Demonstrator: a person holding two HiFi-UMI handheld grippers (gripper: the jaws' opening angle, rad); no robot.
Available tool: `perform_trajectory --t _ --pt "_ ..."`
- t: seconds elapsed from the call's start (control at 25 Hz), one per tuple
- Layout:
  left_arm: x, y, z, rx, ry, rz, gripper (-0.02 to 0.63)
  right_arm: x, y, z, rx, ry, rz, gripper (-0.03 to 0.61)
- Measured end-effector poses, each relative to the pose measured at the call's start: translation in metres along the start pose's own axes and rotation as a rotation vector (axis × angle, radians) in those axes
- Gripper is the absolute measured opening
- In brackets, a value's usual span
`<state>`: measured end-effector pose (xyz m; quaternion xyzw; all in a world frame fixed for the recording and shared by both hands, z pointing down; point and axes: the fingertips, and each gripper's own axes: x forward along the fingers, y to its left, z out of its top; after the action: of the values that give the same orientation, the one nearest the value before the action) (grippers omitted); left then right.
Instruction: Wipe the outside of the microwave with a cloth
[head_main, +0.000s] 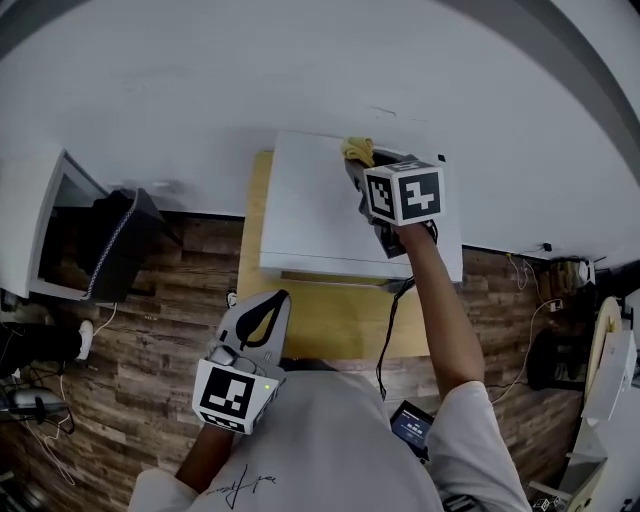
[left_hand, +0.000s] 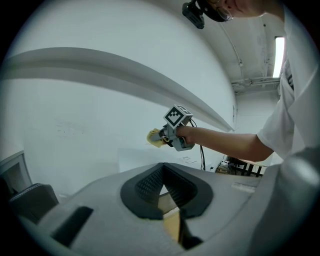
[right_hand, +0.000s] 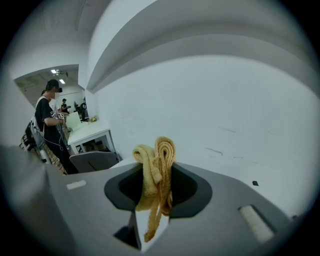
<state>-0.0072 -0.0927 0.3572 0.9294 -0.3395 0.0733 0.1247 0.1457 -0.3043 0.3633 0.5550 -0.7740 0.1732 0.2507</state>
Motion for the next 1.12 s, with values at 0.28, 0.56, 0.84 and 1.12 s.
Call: perform_trajectory --t 0.28,0.56,0.84,1.12 --pt "0.013 -0.02 -0.011 0.031 0.039 -0.051 -0.011 -0.042 -0.074 -0.038 0.065 0.025 -0.135 0.126" --pt "0.023 -0.037 -0.01 0.027 0.035 -0.075 -0.011 -0.083 -0.146 -0.078 0.111 0.078 -0.269 0.126" --pt "0.027 -0.04 -0.009 0.018 0.025 -0.066 -0.011 -0.097 -0.21 -0.117 0.093 0.186 -0.41 0.126" --pt "0.028 -0.032 -0.01 0.021 0.05 -0.057 -0.011 -0.088 -0.222 -0.143 -0.001 0.306 -0.478 0.126"
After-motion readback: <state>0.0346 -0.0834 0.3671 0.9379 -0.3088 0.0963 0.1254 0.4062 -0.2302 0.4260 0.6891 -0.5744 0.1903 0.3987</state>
